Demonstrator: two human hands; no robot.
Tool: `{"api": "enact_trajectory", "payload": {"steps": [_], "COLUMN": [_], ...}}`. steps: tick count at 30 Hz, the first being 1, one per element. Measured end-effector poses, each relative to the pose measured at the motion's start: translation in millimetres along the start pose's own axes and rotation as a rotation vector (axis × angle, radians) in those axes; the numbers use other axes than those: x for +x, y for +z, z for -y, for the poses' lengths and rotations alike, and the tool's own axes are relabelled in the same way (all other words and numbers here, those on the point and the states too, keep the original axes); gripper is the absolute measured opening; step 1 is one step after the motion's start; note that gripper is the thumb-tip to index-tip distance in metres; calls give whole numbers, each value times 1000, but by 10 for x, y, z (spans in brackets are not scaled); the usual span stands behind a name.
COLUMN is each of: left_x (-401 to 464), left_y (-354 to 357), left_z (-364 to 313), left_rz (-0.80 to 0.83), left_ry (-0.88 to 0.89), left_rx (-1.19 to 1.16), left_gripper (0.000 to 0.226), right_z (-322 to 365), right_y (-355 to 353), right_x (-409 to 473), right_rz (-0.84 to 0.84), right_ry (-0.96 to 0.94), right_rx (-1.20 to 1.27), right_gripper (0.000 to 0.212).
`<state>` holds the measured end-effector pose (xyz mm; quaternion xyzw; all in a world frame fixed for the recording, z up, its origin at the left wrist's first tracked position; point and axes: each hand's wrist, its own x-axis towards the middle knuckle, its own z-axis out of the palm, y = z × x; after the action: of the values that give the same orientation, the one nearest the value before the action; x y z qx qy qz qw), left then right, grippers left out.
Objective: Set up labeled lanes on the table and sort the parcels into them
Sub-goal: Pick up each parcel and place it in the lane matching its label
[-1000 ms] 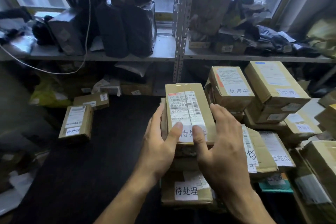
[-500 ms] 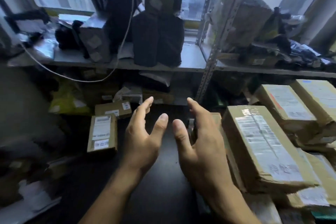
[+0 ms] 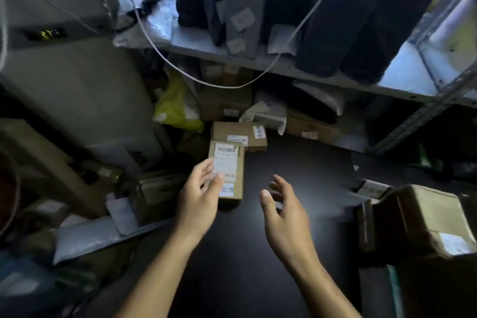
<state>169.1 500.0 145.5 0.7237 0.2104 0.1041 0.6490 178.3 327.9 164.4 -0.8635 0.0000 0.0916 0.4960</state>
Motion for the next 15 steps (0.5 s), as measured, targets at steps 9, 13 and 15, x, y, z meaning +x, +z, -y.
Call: {"api": "enact_trajectory", "payload": {"steps": [9, 13, 15], "left_x": [986, 999, 940], "left_y": [-86, 34, 89], "left_z": [1355, 1642, 1675], "left_rz": [-81, -13, -8], "left_ry": [-316, -388, -359], "left_rx": [137, 144, 154], "left_gripper": [46, 53, 45], "right_z": [-722, -840, -834], "right_y": [972, 1205, 1265], "right_x": [987, 1125, 1123], "right_rz": [313, 369, 371], "right_ry": [325, 391, 381], "right_rx": [-116, -76, -4], "right_gripper": [62, 63, 48]}}
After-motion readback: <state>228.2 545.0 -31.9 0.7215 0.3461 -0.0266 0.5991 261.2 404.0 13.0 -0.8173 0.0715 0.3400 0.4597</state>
